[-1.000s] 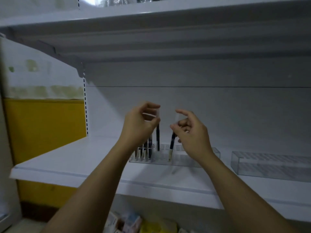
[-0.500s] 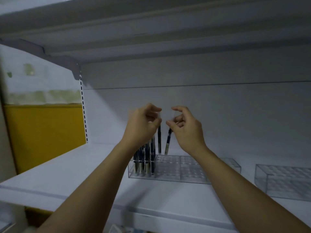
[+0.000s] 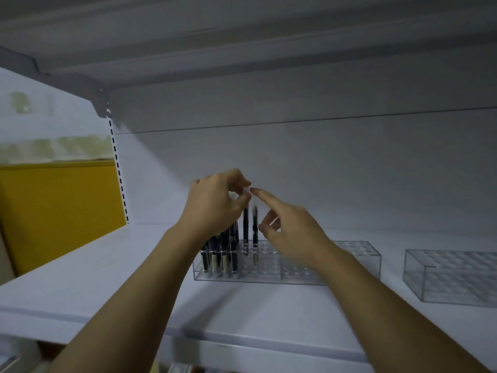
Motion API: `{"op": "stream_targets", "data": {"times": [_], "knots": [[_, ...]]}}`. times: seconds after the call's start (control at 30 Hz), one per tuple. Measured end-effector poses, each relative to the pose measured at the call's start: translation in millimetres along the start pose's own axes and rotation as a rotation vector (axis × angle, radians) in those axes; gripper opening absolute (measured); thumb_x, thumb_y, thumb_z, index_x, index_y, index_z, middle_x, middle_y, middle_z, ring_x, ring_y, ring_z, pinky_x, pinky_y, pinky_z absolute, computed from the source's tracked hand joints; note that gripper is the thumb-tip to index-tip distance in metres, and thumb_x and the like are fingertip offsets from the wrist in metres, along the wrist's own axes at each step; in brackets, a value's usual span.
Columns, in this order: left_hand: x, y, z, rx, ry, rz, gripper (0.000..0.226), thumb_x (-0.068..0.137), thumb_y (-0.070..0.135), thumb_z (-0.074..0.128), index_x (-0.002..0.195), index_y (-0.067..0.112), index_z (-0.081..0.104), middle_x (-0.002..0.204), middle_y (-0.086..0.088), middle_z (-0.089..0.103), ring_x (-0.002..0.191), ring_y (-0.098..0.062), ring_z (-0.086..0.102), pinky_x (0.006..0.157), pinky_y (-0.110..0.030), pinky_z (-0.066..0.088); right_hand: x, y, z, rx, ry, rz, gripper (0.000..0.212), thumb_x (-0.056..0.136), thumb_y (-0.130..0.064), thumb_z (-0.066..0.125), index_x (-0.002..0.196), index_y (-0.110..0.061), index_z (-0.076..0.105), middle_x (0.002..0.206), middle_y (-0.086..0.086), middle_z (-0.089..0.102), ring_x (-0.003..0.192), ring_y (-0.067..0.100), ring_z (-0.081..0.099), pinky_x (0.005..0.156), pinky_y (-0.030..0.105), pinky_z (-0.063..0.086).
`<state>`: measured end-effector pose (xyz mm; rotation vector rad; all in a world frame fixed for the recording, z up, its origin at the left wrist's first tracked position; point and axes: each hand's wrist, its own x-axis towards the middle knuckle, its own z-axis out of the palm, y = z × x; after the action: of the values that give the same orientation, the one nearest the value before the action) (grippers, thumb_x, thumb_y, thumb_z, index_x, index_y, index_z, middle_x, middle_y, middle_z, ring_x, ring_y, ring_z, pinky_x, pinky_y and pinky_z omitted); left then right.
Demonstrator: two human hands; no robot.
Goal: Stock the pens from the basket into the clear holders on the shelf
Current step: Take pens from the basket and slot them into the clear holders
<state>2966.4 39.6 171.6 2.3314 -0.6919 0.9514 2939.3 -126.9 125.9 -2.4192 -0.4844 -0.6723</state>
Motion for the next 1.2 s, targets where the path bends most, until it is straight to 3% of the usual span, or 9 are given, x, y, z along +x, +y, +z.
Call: {"op": "stream_targets", "data": {"times": [0.2,0.43,0.53,0.63,0.77,0.93,1.03,1.2], "knots": [[6.0,-1.7,-4.7,-0.024,-0.051,-0.047,0.009,0.085,0.032,0.067,0.086,0.037,0.06,0.08,0.021,0.064,0.088,-0.004,0.063,0.091,-0.044,0.05,-5.3,-6.1,0.1,-0.027,-0.027,0.027,0.075,0.095,-0.027,0.057,0.146,-0.054,0.009,0.087,-0.011,0.063,0.079,0.011,0.061,0.079,0.031,0.054],[15.9,-1.1,-6.4,0.004,-0.191,-0.139,0.008,0.088,0.035,0.063,0.082,0.03,0.064,0.088,0.011,0.07,0.086,-0.009,0.065,0.085,-0.039,0.055,-7.9,-8.7,1.2,-0.066,-0.03,0.049,0.078,0.095,-0.026,0.055,0.148,-0.05,0.004,0.083,-0.008,0.066,0.075,0.013,0.061,0.074,0.03,0.053],[12.1,0.7,-5.3,0.092,-0.173,-0.086,0.008,0.089,0.037,0.061,0.089,0.031,0.065,0.114,0.008,0.064,0.105,-0.011,0.058,0.096,-0.043,0.047,-9.2,-9.8,2.3,-0.098,-0.022,0.061,0.079,0.095,-0.025,0.054,0.148,-0.05,0.002,0.086,-0.006,0.067,0.074,0.014,0.062,0.071,0.029,0.053],[4.2,3.9,-9.9,0.172,-0.183,-0.041,0.02,0.089,0.042,0.06,0.106,0.033,0.065,0.127,0.009,0.059,0.118,-0.013,0.053,0.108,-0.047,0.036,-10.1,-9.5,2.0,-0.095,-0.013,0.072,0.081,0.095,-0.025,0.056,0.148,-0.051,0.0,0.092,-0.007,0.067,0.079,0.014,0.062,0.076,0.031,0.054],[-15.2,11.2,-21.6,0.254,-0.081,-0.017,0.038,0.091,0.042,0.056,0.129,0.036,0.054,0.137,0.011,0.052,0.133,-0.014,0.039,0.118,-0.05,0.013,-13.4,-7.8,2.8,-0.034,0.009,0.093,0.092,0.092,-0.033,0.061,0.147,-0.051,-0.01,0.125,-0.009,0.056,0.105,0.013,0.058,0.088,0.032,0.051],[-48.8,23.4,-34.9,0.263,-0.028,0.005,0.041,0.092,0.038,0.056,0.132,0.034,0.051,0.138,0.011,0.051,0.135,-0.013,0.036,0.12,-0.047,0.004,-36.8,-12.9,-3.2,0.041,0.095,0.095,0.079,0.091,-0.034,0.062,0.151,-0.039,0.011,0.147,-0.007,0.037,0.129,0.014,0.043,0.102,0.03,0.041],[-72.6,31.5,-34.6,0.249,-0.003,0.045,0.041,0.09,0.036,0.06,0.13,0.032,0.054,0.134,0.01,0.054,0.131,-0.014,0.041,0.118,-0.041,0.014,-66.5,-24.4,-8.0,0.035,0.177,0.042,0.067,0.091,-0.034,0.063,0.147,-0.036,0.027,0.144,-0.012,0.036,0.13,0.009,0.04,0.105,0.026,0.036],[-125.1,57.0,-16.8,0.126,0.012,0.101,0.038,0.087,0.036,0.064,0.123,0.028,0.06,0.121,0.007,0.061,0.114,-0.014,0.051,0.1,-0.031,0.036,-124.6,-35.7,-14.1,-0.054,0.235,0.025,0.056,0.089,-0.036,0.064,0.139,-0.035,0.041,0.141,-0.014,0.035,0.129,0.007,0.036,0.105,0.021,0.032]]}}
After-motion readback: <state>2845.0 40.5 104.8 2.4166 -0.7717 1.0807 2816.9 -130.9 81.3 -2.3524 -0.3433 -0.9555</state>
